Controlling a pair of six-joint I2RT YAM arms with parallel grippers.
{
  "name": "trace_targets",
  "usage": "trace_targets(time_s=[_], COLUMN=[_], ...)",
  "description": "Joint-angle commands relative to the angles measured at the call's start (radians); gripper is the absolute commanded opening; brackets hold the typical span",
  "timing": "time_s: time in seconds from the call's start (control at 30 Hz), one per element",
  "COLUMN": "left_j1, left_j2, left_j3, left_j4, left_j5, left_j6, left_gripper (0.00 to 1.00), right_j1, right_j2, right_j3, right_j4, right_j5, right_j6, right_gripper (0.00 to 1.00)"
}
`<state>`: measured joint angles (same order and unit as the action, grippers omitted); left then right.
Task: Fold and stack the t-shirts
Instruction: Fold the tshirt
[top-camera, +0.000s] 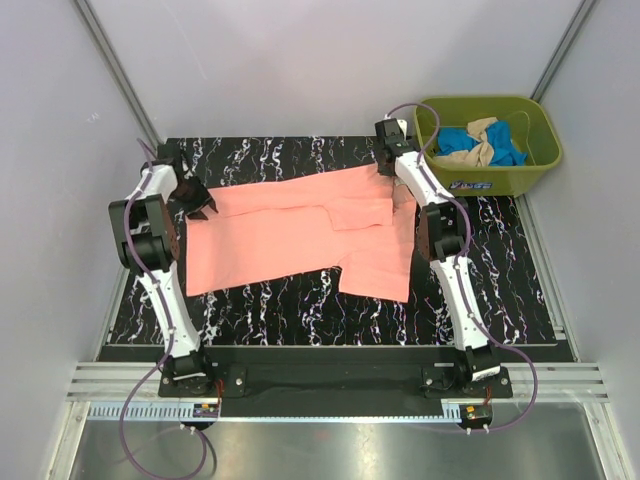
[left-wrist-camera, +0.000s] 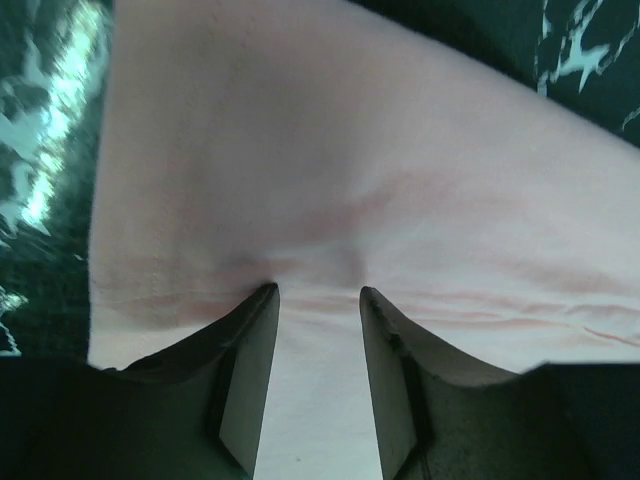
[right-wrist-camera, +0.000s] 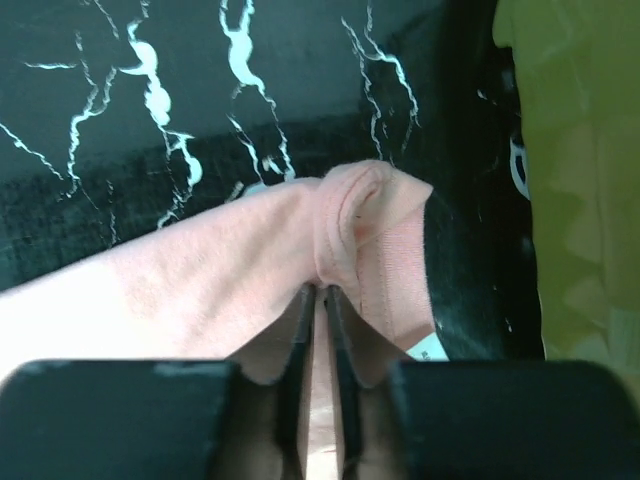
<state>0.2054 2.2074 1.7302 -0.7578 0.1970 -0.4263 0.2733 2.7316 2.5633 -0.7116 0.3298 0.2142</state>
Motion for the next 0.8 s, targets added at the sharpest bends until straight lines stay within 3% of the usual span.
trace_targets(time_s=[0.0,0.13,0.27,0.4,0.57,0.63,0.77], left_j1=[0.009,0.011,-0.007,-0.055,-0.262,-0.363,-0.5], left_j2=[0.066,0.106,0.019,-0.153,-0.334,-0.357,-0.316], left_j3=[0.087,0.178,0.198,0.079,-0.159,-0.224,-0.322], left_j4=[-0.037,-0.068,-0.072,-0.02,0.151,0.236,0.502], left_j5=[-0.042,-0.021,-0.047,-0.056,0.062,0.102,0.194], left_j6=[0.021,0.026,0.041,0.026,-0.052,-0.128,-0.259], left_gripper=[0.46,0.5,0.59,0.62,0.59,0.57,0.58], right_j1=[0.003,0.01,0.014,0.018,0.029,0.027,0.027], right_j2=[0.034,0.034,-0.051,-0.237,-0.383,-0.469,-0.597], right_j3=[0.046,0.099,0.1,-0.015,-0.179,-0.318,-0.533], right_j4=[-0.019,-0.009,-0.044,-0.129,-0.238,-0.221,-0.144], right_j5=[-0.046,-0.103,-0.098,-0.136,-0.21,-0.251,-0.371], right_j6=[-0.051,-0.042,0.008,0.079,0.131,0.128,0.103], right_gripper=[0.23,0.34,0.45,0.51,0.62,0.69,0.68])
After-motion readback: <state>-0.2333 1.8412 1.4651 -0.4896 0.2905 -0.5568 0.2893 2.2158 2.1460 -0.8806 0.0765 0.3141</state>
